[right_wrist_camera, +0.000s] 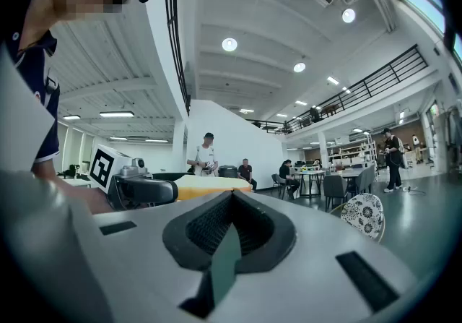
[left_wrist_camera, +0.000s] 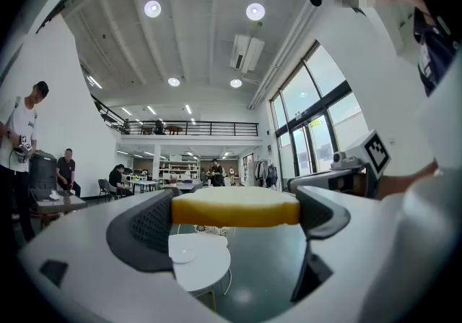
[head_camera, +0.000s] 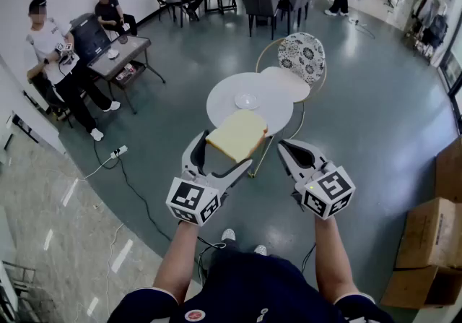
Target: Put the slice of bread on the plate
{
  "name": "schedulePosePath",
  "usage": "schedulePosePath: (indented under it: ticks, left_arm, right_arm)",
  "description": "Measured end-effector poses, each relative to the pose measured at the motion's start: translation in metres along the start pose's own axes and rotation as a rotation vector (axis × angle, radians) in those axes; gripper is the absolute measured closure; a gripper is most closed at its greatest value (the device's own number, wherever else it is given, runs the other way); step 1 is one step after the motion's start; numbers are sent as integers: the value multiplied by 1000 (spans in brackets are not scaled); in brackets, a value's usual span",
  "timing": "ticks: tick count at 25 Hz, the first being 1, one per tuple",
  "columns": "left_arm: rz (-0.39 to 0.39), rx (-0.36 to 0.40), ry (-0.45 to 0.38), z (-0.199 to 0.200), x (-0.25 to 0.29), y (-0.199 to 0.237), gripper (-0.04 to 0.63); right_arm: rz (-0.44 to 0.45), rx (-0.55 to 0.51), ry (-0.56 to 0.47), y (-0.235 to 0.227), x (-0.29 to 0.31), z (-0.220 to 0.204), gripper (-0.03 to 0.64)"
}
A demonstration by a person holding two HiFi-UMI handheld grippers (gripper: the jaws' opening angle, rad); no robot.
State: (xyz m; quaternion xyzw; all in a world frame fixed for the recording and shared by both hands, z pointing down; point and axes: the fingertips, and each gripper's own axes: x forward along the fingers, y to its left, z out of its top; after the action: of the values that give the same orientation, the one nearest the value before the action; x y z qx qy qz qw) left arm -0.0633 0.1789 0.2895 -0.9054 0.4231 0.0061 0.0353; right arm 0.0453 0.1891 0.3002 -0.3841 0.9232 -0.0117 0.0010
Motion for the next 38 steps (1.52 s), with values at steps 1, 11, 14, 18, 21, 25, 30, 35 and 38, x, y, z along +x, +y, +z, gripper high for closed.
schedulePosePath:
  ticks: [1,11,14,18,21,25,30,35,38]
  left_arm:
    - [0,0,0,0,0,0,62]
    - [-4,1,2,0,1,0,62]
    - [-3,3,3,-1,4,-4,61]
    - [0,3,4,0,4,-5,61]
    - [5,4,5,1,6,-3,63]
    - [11,7,7,-1,16,-7,62]
    - [19,9,6,-3,26,-10,62]
    - [27,5,17,-11,37,-6,61]
    - [27,2,22,-13,43,0,63]
  right_arm:
    - [0,0,0,0,0,0,609]
    - [7,3,4,1,1,-1,609]
    - [11,1,6,-2,-2,-3,609]
    - [16,-1,4,-3,-3,-2,609]
    - [18,-1,4,-5,-1,0,609]
    - [27,2,0,-15,-4,-2,609]
    - [33,3,-4,-27,-5,-3,609]
    - [40,14,-1,-40,0,-9,609]
    - [41,18,0,-46,7,-10,609]
